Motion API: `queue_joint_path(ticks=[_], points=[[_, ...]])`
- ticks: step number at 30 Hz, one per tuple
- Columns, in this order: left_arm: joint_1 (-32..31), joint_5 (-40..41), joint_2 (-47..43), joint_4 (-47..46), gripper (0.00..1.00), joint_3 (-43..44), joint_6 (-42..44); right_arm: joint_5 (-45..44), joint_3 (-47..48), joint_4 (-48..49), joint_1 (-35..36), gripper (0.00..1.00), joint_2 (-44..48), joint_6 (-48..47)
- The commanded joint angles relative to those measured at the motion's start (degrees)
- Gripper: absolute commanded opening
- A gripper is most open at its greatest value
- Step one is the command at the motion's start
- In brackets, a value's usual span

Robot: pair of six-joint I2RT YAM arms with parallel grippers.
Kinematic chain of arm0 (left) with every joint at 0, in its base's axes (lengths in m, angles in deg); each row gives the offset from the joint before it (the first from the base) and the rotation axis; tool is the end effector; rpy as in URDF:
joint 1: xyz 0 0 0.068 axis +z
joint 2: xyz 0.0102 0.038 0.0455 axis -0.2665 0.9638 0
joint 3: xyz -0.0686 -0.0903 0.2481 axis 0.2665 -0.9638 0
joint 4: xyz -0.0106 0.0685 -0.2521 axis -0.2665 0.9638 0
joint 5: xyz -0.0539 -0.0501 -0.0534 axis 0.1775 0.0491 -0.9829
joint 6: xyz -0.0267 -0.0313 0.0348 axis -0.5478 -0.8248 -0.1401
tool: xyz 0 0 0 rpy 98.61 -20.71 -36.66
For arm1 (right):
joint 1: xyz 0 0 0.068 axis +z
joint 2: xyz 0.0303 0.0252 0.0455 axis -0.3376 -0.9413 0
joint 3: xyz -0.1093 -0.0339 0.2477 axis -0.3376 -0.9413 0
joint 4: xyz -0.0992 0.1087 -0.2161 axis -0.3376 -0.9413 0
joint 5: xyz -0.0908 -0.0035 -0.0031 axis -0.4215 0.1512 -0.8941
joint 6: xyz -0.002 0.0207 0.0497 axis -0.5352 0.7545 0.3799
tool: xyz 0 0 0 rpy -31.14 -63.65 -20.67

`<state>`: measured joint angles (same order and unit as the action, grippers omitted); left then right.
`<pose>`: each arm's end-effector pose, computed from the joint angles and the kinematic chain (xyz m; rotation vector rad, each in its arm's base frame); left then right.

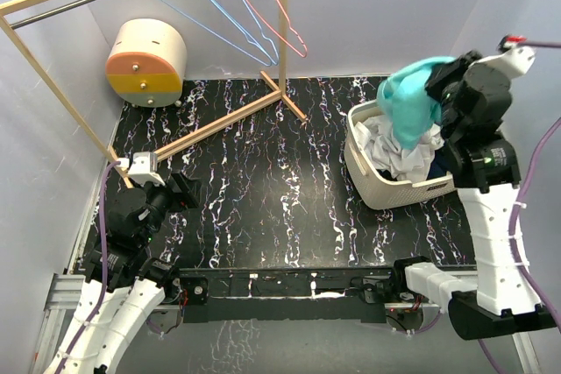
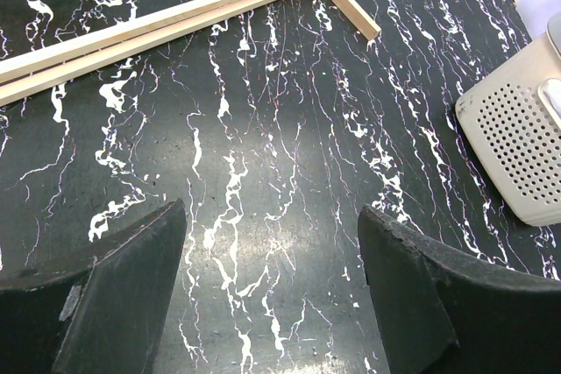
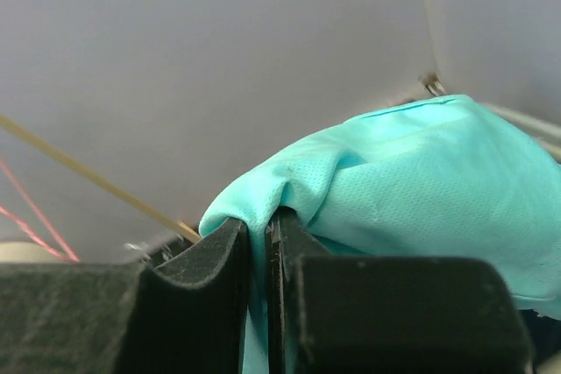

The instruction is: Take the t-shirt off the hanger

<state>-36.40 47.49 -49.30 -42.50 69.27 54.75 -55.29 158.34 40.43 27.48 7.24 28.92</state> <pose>0.0938 -0.0311 0.3187 -0.0967 1.7320 -0.4398 0.1847 0.0109 0.5235 0.5898 1.4689 0.1725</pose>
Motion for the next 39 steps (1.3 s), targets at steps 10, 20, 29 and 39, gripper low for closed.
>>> queue_joint_path(ticks=[10, 20, 29, 39], points=[[0.08, -1.17, 1.24, 0.1, 0.77, 0.95, 0.24, 8.25, -37.17, 4.72, -3.56, 0.08, -8.1, 1.54], [0.12, -0.56, 1.04, 0.19, 0.77, 0.95, 0.07, 18.62, -40.33, 7.76, -6.96, 0.36, -20.36, 0.64], [0.12, -1.12, 2.22, 0.01, 0.78, 0.96, 0.05, 21.08, -33.73, 5.01, -6.96, 0.98, -5.26, -4.71], [0.11, -1.2, 2.36, 0.1, 0.79, 1.0, -0.04, 30.64, -21.81, -1.89, -6.96, 0.98, 0.34, -8.33]])
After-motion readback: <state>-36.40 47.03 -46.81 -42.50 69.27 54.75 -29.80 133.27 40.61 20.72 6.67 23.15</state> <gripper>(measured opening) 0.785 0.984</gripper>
